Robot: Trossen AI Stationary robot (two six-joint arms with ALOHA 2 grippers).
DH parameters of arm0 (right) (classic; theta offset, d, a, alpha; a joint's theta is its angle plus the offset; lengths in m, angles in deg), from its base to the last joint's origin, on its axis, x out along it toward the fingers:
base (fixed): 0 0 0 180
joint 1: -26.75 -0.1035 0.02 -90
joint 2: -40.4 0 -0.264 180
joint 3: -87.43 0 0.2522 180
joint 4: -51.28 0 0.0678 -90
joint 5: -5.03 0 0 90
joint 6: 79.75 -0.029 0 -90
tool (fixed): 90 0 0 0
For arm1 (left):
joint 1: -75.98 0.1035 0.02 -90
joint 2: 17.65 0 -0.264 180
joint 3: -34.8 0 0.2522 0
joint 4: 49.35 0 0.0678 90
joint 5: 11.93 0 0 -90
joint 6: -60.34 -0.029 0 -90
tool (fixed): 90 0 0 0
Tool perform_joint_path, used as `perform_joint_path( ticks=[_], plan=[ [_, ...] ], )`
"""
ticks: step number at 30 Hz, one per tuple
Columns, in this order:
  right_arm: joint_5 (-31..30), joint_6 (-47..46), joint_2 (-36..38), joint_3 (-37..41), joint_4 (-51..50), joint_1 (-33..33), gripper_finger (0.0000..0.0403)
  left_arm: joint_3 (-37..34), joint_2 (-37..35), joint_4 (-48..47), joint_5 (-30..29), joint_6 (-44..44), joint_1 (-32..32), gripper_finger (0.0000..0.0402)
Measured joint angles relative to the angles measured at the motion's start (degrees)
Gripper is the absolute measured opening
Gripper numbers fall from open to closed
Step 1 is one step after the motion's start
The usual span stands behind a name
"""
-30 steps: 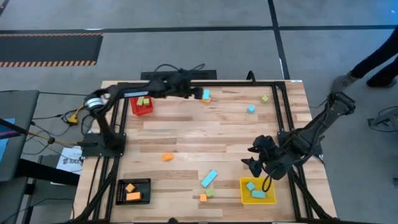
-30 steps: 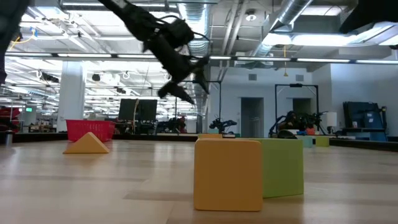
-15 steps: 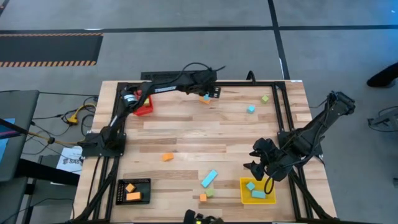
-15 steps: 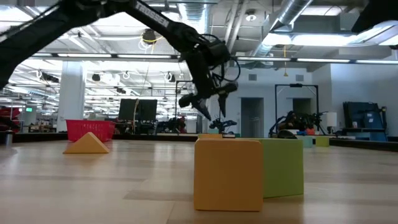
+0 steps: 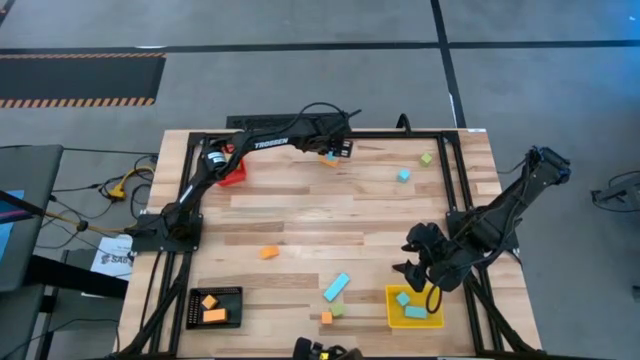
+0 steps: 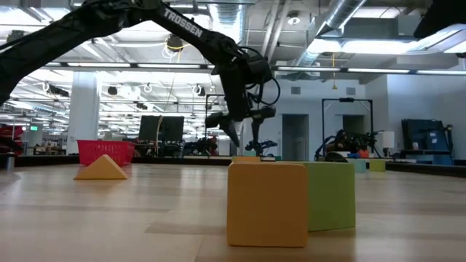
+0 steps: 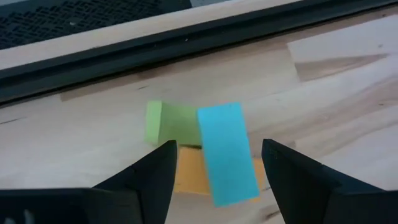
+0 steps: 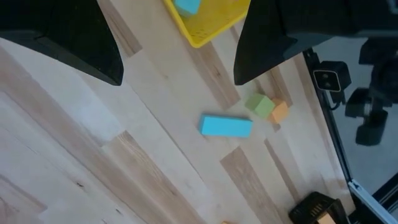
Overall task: Sort & place blocks by color
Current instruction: Put the blue block into the yellow bin
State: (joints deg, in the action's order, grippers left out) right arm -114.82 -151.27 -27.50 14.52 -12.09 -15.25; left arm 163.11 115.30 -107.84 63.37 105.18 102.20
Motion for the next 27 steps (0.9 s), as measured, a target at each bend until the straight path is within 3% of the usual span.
perform_joint_path(
  ticks=[3, 22, 27],
  plan=[
    [-0.02, 0.05, 0.0, 0.0, 0.11, 0.0, 0.0327, -0.05, 1.49, 0.12, 4.94, 0.04, -0.04, 0.0223],
    [-0.15, 1.09, -0.02, 0.0, 1.79, 0.52, 0.0327, 1.25, 2.98, -3.78, 3.25, -1.97, 0.17, 0.0221],
    [-0.15, 1.07, -0.02, 0.0, 2.19, 0.52, 0.0327, 1.25, 3.03, -4.71, 2.88, -3.57, 0.09, 0.0193]
  ],
)
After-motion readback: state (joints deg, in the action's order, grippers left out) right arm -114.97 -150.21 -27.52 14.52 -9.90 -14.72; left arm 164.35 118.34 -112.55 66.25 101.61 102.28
